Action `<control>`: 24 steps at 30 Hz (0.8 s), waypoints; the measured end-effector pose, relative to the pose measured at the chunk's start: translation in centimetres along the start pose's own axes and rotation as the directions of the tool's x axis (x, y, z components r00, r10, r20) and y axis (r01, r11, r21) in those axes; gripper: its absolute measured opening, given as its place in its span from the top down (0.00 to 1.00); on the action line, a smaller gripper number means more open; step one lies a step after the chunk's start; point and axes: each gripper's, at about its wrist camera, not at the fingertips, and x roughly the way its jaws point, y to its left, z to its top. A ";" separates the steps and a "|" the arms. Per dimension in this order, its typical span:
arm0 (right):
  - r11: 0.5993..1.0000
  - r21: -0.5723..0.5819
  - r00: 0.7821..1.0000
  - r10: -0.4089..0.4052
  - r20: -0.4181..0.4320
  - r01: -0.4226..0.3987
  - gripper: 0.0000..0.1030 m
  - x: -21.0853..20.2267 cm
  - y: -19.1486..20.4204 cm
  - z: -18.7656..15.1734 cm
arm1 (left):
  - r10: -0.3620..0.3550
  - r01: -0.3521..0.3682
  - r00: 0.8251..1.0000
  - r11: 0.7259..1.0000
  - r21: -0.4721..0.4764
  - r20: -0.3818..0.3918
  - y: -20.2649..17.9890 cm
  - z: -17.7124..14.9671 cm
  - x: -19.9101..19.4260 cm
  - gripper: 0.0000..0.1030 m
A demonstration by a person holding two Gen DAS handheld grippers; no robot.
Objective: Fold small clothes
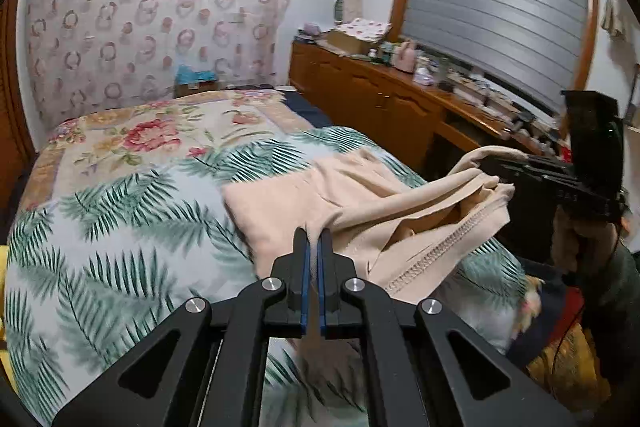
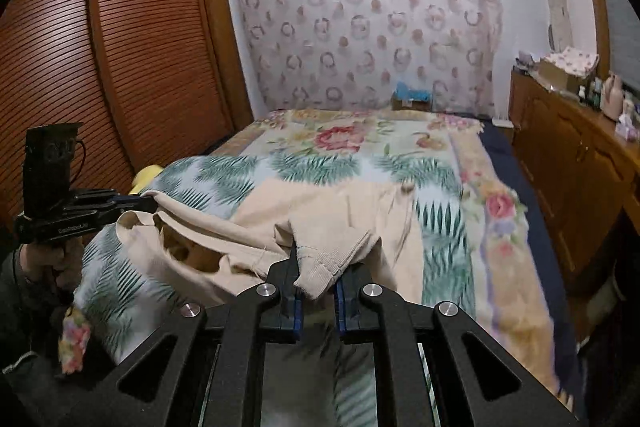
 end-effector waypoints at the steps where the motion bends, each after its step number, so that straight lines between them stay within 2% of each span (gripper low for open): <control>1: 1.000 -0.004 1.000 -0.010 -0.001 0.010 0.89 1.2 -0.1 0.7 | 0.010 -0.010 1.000 1.000 -0.001 -0.003 0.6 0.5 0.8 0.96; 6: 0.999 -0.009 0.997 -0.053 -0.049 0.052 0.89 7.5 -0.7 3.1 | 0.036 -0.037 0.999 0.999 -0.035 -0.022 3.3 2.8 4.8 0.96; 12: 0.997 0.017 0.990 -0.075 -0.121 0.078 0.89 13.2 -2.1 5.2 | 0.056 -0.060 0.996 0.996 -0.060 -0.072 5.5 3.8 9.2 0.96; 14: 0.997 0.039 0.989 -0.065 -0.132 0.071 0.84 14.1 -2.5 5.6 | 0.054 -0.059 0.995 0.997 -0.053 -0.079 5.6 3.6 9.6 0.96; 15: 0.996 0.044 0.988 -0.074 -0.134 0.080 0.78 14.3 -2.6 5.8 | 0.059 -0.063 0.995 0.997 -0.046 -0.081 5.5 3.6 9.6 0.95; 16: 0.995 0.042 0.988 -0.084 -0.127 0.090 0.73 14.0 -2.8 6.0 | 0.074 -0.077 0.994 0.997 -0.031 -0.083 5.5 3.4 9.6 0.88; 17: 0.994 0.039 0.989 -0.093 -0.116 0.098 0.69 13.6 -2.8 6.1 | 0.093 -0.094 0.993 0.995 -0.014 -0.075 5.5 3.2 9.4 0.77; 18: 0.993 0.037 0.989 -0.105 -0.101 0.109 0.58 12.9 -2.8 6.0 | 0.100 -0.100 0.993 0.995 -0.002 -0.065 5.5 3.0 9.2 0.65; 19: 0.992 0.034 0.990 -0.116 -0.084 0.119 0.47 12.1 -2.9 5.7 | 0.092 -0.092 0.994 0.996 0.003 -0.057 5.6 2.9 8.9 0.59; 22: 0.992 0.014 0.990 -0.123 -0.065 0.124 0.43 10.5 -2.8 4.7 | 0.055 -0.055 0.997 0.998 0.003 -0.061 5.8 2.3 8.3 0.44; 24: 0.994 -0.008 0.991 -0.107 -0.085 0.106 0.43 10.4 -2.6 3.8 | 0.039 -0.038 0.997 0.999 0.003 -0.070 5.8 1.7 8.1 0.23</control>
